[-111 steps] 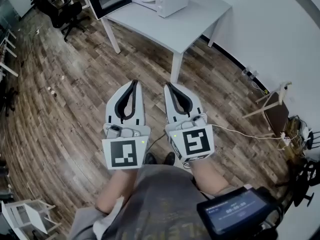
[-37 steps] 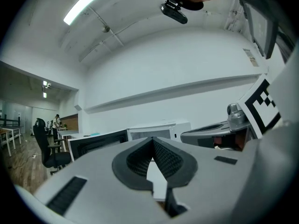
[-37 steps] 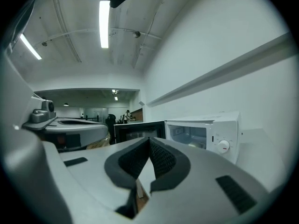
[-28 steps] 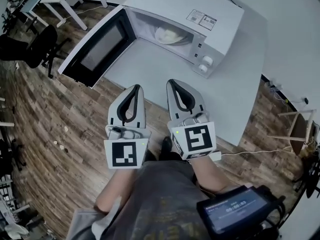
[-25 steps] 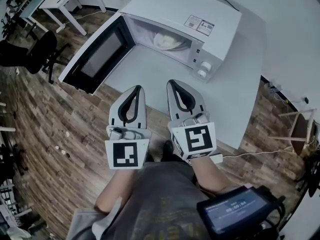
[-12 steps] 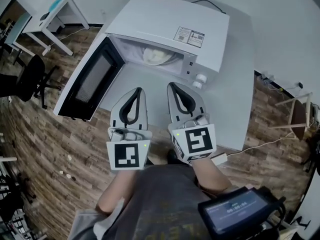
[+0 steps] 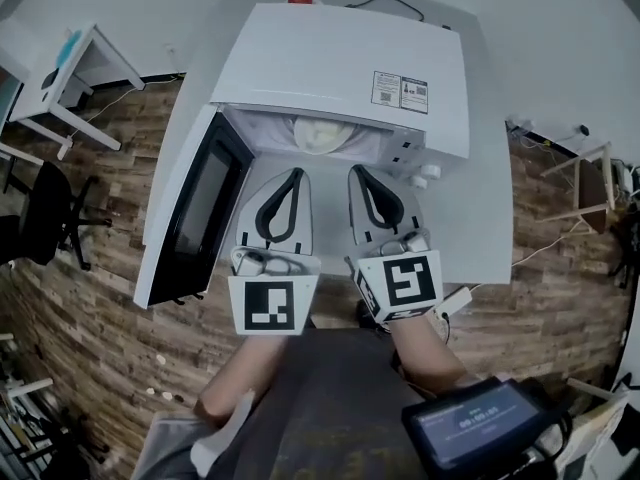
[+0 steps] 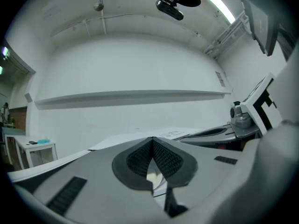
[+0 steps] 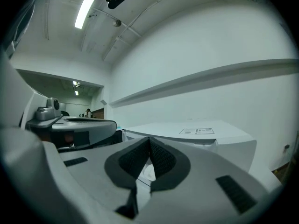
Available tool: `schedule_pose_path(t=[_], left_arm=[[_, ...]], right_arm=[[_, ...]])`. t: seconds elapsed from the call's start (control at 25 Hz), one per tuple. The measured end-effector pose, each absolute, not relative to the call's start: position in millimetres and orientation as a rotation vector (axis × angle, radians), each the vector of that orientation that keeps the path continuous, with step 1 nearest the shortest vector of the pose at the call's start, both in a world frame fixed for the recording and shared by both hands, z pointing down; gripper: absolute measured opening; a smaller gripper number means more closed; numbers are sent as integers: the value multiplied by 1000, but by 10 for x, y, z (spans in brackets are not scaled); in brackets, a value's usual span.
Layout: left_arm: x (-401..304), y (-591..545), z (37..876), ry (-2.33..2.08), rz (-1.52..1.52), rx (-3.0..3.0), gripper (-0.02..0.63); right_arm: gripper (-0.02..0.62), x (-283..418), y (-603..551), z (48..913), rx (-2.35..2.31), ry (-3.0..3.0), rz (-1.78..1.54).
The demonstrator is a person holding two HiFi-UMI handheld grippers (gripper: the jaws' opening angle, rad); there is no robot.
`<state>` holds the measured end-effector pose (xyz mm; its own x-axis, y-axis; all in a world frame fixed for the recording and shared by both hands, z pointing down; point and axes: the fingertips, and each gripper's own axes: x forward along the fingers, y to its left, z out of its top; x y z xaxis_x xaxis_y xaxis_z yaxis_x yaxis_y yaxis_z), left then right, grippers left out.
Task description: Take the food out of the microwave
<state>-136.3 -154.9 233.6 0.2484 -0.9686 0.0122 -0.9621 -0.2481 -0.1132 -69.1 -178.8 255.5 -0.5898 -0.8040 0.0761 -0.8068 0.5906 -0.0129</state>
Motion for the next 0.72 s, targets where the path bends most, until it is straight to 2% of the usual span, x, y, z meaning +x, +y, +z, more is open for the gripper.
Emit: schedule_pose_path(t=[0.4, 0.72], left_arm=[[-1608, -1818, 2392, 1605, -96, -2615, 6], [-1667, -1891, 2505, 1541, -78, -2681, 6]], right_arm=[[6, -888, -1905, 2616, 1691, -2562, 94], [6, -1014, -1941, 2711, 1727, -2504, 91]])
